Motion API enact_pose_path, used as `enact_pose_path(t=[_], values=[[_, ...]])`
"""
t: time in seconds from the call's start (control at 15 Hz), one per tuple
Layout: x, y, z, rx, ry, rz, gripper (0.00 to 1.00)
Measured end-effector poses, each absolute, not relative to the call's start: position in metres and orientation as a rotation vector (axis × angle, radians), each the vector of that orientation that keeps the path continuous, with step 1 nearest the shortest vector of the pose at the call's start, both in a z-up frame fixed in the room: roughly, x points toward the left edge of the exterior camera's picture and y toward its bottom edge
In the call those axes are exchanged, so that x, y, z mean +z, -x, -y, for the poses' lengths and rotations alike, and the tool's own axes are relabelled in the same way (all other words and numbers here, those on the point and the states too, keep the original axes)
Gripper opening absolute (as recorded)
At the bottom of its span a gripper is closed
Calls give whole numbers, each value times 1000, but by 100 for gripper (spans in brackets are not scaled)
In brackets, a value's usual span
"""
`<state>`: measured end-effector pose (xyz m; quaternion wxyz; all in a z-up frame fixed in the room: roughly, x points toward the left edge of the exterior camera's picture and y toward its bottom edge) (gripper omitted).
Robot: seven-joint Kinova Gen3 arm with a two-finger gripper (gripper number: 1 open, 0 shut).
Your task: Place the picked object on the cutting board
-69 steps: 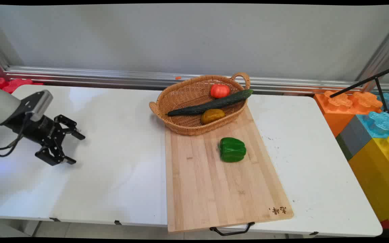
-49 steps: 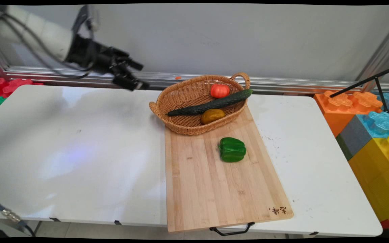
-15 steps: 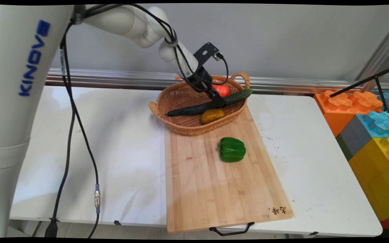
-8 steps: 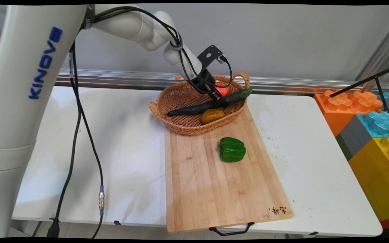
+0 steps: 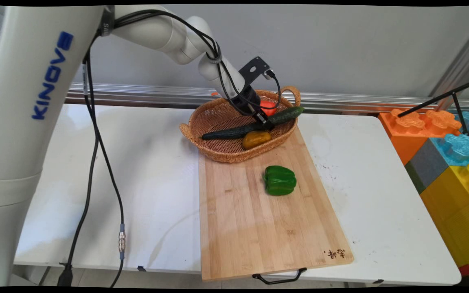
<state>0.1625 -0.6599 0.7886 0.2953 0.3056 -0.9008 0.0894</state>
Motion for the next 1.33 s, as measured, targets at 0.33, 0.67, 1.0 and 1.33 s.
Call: enact_pose_path(t=[0.33, 0.67, 1.0, 1.33], values=[[829, -161, 643, 355, -724, 2387, 0], [896, -160, 608, 488, -616, 2391, 0], [937, -149, 563, 448, -612, 2386, 0], [948, -135, 498, 249, -616, 2423, 0]])
